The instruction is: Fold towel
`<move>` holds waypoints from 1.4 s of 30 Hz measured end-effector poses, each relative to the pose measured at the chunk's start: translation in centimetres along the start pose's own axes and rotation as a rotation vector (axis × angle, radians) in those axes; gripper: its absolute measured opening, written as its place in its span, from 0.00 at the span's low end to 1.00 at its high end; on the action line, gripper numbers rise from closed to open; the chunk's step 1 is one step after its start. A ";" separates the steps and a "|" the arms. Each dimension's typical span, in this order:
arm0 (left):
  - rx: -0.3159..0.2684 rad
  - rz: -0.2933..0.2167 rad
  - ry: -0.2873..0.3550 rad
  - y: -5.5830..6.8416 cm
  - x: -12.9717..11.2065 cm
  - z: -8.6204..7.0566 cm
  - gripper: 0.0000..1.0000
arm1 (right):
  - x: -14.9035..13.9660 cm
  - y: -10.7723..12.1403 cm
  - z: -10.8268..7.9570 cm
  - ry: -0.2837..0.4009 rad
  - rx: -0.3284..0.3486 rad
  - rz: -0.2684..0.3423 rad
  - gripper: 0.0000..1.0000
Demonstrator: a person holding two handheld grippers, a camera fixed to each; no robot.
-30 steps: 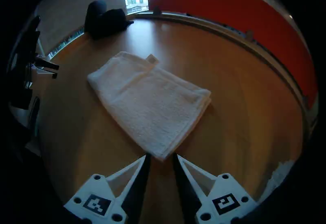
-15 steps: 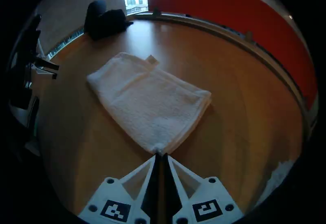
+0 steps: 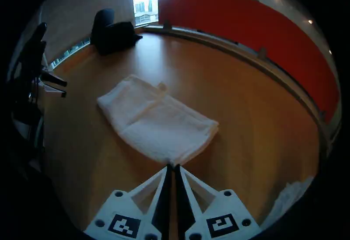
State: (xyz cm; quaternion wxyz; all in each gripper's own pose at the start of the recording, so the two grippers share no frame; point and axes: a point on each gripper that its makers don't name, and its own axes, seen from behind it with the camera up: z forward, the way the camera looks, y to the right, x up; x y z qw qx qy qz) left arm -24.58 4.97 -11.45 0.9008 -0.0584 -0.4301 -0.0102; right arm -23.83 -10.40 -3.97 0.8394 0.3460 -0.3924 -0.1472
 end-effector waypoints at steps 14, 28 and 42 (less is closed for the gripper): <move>0.007 -0.026 0.021 -1.2 0.5 -0.9 1.00 | 7.5 -0.8 -0.3 0.075 0.010 -0.119 0.05; 0.013 -0.050 0.035 -2.2 0.2 -1.6 1.00 | 11.0 -2.2 0.6 0.092 0.033 -0.203 0.05; 0.027 -0.110 0.043 -2.7 -1.8 -3.4 1.00 | 15.4 -7.7 4.9 0.093 0.158 -0.351 0.05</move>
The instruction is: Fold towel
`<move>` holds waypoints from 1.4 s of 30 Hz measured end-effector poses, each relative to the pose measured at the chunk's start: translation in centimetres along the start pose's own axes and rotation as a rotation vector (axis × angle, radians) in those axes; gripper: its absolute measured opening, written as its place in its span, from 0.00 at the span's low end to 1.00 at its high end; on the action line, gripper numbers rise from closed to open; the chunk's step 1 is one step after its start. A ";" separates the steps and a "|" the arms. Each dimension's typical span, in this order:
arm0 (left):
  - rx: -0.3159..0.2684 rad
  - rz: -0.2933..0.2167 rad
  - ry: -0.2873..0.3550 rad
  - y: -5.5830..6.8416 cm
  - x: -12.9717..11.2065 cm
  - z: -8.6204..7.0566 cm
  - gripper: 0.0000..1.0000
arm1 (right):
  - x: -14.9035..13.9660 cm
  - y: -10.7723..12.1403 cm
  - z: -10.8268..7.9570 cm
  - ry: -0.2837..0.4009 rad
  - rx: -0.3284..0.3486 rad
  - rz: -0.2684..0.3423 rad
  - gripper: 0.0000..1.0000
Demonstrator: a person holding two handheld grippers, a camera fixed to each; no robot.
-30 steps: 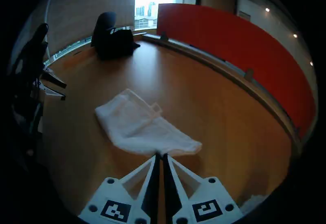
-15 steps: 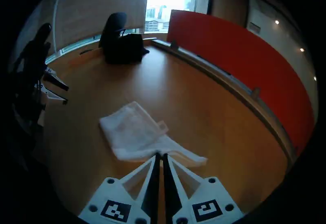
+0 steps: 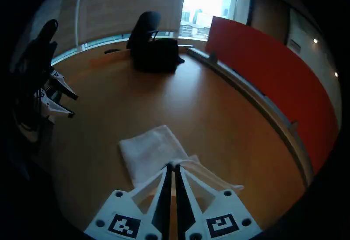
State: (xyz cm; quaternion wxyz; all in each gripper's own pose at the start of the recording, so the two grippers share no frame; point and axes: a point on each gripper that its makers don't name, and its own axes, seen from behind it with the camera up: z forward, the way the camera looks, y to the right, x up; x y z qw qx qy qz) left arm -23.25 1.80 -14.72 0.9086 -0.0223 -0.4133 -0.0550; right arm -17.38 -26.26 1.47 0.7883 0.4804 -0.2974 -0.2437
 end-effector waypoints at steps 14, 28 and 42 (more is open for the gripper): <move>0.042 -0.060 0.019 -1.7 -1.4 -2.0 1.00 | 1.2 -6.4 6.0 -0.063 0.165 -0.094 0.05; 0.047 -0.072 0.018 -2.1 -1.7 -2.1 1.00 | -0.1 -6.9 6.8 -0.100 0.180 -0.072 0.07; 0.044 -0.069 0.016 -1.8 -1.5 -1.8 1.00 | -0.9 -5.9 6.0 -0.101 0.136 -0.014 0.80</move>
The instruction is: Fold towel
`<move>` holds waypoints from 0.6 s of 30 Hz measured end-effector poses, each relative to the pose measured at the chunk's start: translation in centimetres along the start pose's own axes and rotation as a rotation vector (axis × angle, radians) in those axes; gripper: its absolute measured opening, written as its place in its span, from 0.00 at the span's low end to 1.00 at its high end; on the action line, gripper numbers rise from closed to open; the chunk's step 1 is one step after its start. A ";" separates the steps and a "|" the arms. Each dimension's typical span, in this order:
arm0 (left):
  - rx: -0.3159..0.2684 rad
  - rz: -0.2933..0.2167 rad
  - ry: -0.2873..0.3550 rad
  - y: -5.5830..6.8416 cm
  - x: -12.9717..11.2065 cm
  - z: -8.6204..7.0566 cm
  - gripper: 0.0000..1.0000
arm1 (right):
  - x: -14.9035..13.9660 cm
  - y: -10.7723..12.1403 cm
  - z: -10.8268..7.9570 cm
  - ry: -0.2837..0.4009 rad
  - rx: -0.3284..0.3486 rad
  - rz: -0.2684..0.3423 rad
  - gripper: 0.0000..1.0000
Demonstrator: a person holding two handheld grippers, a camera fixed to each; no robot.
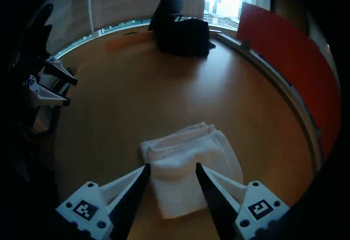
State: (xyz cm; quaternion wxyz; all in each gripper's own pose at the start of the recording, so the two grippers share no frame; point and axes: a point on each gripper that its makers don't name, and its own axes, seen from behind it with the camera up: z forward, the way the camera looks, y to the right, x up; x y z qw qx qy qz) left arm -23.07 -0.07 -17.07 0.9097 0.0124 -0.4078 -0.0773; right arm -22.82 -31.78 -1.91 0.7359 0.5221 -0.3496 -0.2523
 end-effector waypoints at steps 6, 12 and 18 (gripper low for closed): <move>-0.002 0.001 -0.001 0.1 0.0 0.1 1.00 | -1.0 0.3 -0.4 -0.004 -0.022 0.027 0.80; -0.006 0.008 -0.002 0.2 0.1 0.2 1.00 | -2.6 0.1 -0.7 -0.019 -0.036 0.046 0.80; -0.010 0.015 -0.003 0.3 0.2 0.4 1.00 | -4.4 0.0 -1.1 -0.038 -0.052 0.068 0.80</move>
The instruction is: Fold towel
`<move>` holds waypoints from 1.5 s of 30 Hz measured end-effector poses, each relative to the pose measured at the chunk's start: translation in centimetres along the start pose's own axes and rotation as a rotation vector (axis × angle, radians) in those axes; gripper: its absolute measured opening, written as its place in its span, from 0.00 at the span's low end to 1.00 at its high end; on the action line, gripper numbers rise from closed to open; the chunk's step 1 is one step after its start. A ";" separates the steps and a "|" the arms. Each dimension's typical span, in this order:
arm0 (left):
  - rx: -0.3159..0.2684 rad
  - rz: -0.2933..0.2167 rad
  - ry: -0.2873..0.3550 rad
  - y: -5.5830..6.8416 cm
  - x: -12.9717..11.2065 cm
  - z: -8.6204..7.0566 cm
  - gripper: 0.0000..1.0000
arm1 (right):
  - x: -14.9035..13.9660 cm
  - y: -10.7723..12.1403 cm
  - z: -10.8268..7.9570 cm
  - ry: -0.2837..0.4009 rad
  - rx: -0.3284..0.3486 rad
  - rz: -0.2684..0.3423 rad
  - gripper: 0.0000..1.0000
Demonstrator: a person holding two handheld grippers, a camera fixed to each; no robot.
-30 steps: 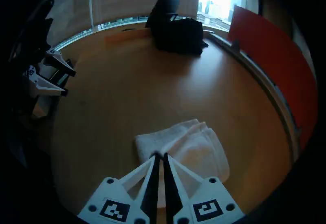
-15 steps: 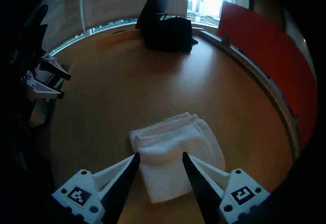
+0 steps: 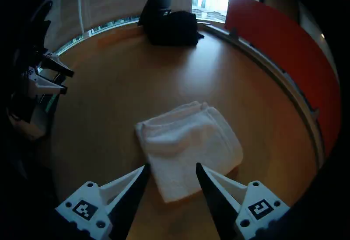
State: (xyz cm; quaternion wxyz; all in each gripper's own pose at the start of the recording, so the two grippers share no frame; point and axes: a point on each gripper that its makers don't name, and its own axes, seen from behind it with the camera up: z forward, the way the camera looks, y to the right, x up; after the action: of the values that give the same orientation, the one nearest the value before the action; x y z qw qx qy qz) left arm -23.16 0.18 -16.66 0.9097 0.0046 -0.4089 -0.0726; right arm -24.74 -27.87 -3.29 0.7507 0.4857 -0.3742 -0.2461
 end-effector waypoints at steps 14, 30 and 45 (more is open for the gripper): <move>-0.007 0.010 -0.003 0.2 0.1 0.3 1.00 | -3.1 -0.3 -0.6 -0.031 -0.025 0.053 0.80; -0.008 0.009 -0.009 0.3 -0.4 0.4 1.00 | -6.0 -0.6 0.1 -0.073 -0.053 0.121 0.55; -0.018 0.013 -0.002 0.6 -0.2 0.4 1.00 | -6.4 -0.6 0.2 -0.059 -0.055 0.154 0.06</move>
State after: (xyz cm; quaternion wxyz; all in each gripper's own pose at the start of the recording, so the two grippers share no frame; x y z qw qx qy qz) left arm -23.51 0.86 -16.51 0.9097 -0.0063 -0.4094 -0.0701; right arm -28.76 -23.53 -5.82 0.7691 0.4272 -0.4254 -0.2121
